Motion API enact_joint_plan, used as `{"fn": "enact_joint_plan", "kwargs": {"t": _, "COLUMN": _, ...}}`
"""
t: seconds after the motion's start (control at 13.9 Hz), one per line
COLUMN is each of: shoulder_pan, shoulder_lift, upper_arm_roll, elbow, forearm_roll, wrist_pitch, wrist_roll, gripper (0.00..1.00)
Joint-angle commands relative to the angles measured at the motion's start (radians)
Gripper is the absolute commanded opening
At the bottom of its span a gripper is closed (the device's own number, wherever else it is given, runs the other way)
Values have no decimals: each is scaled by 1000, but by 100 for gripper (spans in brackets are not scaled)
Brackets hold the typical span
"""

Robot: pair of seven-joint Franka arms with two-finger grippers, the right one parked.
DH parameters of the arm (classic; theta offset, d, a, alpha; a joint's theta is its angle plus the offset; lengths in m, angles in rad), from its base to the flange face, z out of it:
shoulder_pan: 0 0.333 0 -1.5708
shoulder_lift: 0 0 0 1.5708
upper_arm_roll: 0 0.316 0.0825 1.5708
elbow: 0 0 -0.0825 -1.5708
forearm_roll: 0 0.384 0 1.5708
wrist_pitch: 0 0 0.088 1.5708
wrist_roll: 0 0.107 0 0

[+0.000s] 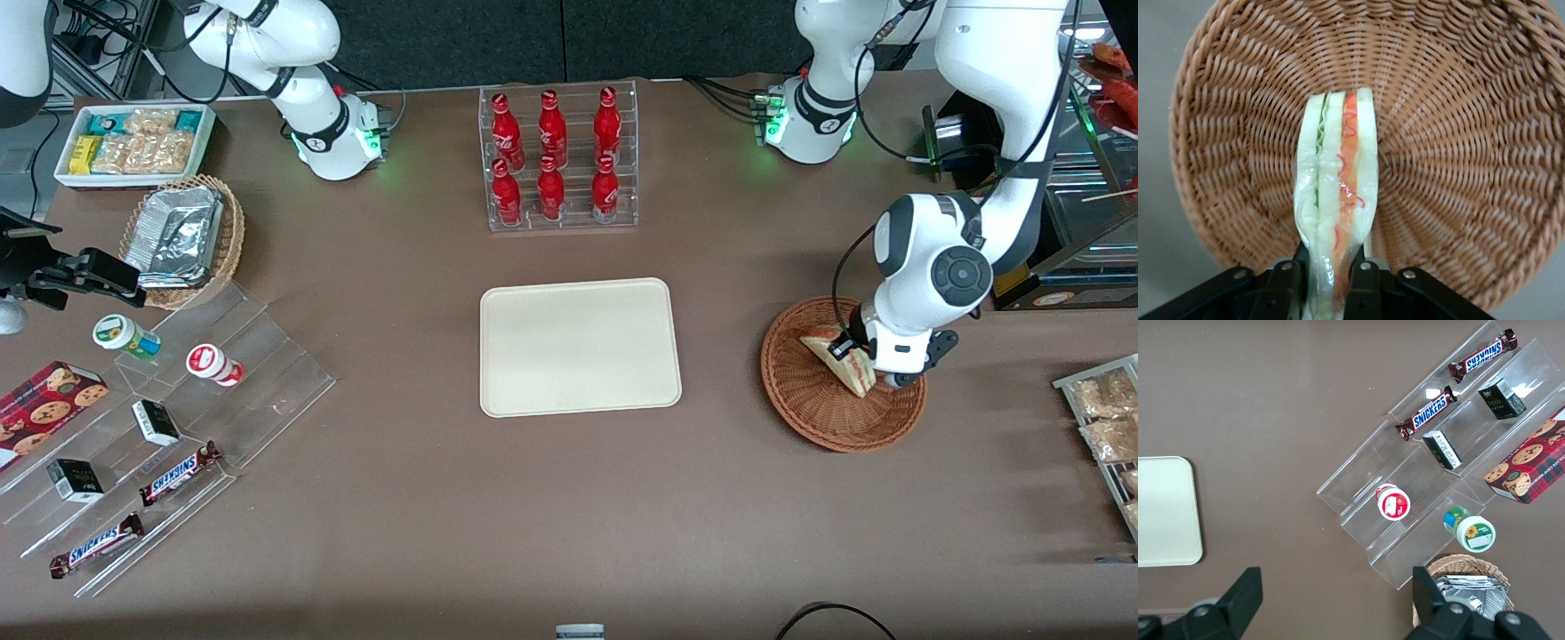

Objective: Place sandwich from basket to tray
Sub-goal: 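Lift the sandwich and carry it over the white tray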

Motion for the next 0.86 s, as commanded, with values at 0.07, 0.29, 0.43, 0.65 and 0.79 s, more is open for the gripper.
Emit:
{"fn": "enact_joint_plan", "kwargs": {"t": 0.07, "shoulder_pan": -65, "shoulder_lift": -16, "upper_arm_roll": 2, "elbow": 198, "forearm_roll": 15, "wrist_pitch": -278, "wrist_roll": -7, "gripper": 0}}
{"fn": "enact_joint_plan", "kwargs": {"t": 0.29, "shoulder_pan": -151, "shoulder_lift": -18, "upper_arm_roll": 2, "elbow": 275, "forearm_roll": 13, "wrist_pitch": -340, "wrist_roll": -7, "gripper": 0}}
{"fn": "enact_joint_plan", "kwargs": {"t": 0.43, "shoulder_pan": -217, "shoulder_lift": -13, "upper_arm_roll": 1, "elbow": 304, "forearm_roll": 1, "wrist_pitch": -341, "wrist_roll": 77, "gripper": 0}}
{"fn": "enact_joint_plan", "kwargs": {"t": 0.65, "shoulder_pan": -309, "shoulder_lift": 10, "upper_arm_roll": -1, "elbow": 318, "forearm_roll": -13, "wrist_pitch": -334, "wrist_roll": 156, "gripper": 0}}
{"fn": "enact_joint_plan", "kwargs": {"t": 0.79, "shoulder_pan": -393, "shoulder_lift": 91, "upper_arm_roll": -7, "elbow": 402, "forearm_roll": -54, "wrist_pitch": -317, "wrist_roll": 162, "gripper": 0}}
